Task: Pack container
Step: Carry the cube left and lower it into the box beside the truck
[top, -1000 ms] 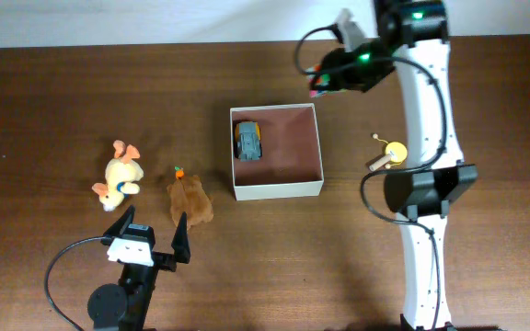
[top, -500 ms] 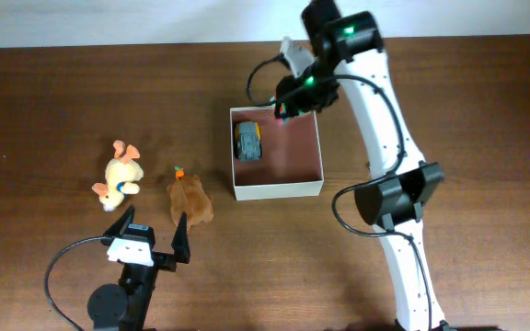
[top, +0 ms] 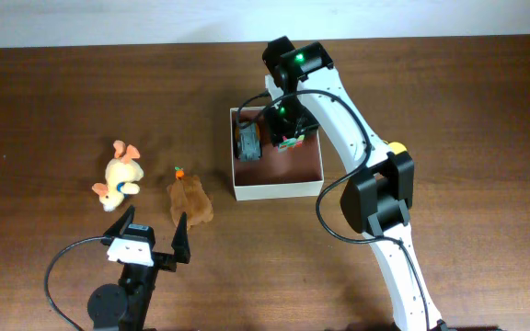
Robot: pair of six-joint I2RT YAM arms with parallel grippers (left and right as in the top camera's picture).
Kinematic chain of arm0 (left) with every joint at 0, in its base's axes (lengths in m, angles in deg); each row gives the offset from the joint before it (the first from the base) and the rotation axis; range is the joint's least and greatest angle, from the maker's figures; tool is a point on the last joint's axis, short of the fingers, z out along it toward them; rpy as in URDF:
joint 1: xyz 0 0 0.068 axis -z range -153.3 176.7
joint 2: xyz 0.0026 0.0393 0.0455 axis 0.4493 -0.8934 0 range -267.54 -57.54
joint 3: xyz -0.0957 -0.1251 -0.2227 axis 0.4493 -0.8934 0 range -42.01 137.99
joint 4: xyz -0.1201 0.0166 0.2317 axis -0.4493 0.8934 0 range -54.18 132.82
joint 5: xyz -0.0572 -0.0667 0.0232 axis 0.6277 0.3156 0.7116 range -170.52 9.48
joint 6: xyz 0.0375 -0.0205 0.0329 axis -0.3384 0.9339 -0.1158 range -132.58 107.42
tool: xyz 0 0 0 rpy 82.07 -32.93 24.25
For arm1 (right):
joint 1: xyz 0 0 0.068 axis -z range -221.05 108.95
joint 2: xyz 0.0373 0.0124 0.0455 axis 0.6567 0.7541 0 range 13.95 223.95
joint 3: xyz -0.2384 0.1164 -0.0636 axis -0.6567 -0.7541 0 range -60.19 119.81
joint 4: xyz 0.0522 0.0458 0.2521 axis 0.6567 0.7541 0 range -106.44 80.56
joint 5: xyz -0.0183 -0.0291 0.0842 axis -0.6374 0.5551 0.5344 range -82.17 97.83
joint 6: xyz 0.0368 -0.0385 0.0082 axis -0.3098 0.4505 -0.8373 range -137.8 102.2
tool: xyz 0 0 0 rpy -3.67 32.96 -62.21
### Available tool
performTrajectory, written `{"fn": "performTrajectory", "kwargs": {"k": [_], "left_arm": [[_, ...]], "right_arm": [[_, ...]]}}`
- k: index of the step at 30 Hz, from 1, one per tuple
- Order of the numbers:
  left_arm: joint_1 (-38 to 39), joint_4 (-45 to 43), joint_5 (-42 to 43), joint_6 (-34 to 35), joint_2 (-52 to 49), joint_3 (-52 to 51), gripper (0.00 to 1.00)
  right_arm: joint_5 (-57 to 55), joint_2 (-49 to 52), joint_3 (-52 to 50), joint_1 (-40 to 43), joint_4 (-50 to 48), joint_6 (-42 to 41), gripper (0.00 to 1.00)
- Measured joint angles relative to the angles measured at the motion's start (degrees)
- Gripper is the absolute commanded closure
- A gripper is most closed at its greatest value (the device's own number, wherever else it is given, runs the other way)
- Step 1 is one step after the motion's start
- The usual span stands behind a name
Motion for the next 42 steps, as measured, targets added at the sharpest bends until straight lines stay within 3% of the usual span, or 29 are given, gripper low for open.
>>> {"fn": "performTrajectory", "kwargs": {"k": [8, 15, 26, 33, 39, 42], "left_arm": [[0.00, 0.00, 0.00, 0.00, 0.00, 0.00, 0.01], [0.00, 0.00, 0.00, 0.00, 0.00, 0.00, 0.01], [0.00, 0.00, 0.00, 0.00, 0.00, 0.00, 0.01], [0.00, 0.00, 0.00, 0.02, 0.00, 0.00, 0.01], [0.00, 0.00, 0.00, 0.00, 0.00, 0.00, 0.01], [0.00, 0.00, 0.00, 0.00, 0.00, 0.00, 0.01]], "right_arm": [[-6.01, 0.00, -3.67, 0.02, -5.46, -5.20, 0.49], [-8.76, 0.00, -3.67, 0.02, -6.60, -6.38, 0.34], [-8.72, 0.00, -3.67, 0.02, -7.02, -6.43, 0.34], [-5.84, -0.04, 0.50, -0.04, -3.69, -6.05, 0.43], [-2.32, -1.88, 2.84, -1.42, -2.99, -4.37, 0.64], [-1.44, -2.14, 3.06, -3.19, -4.39, -3.43, 0.64]]}}
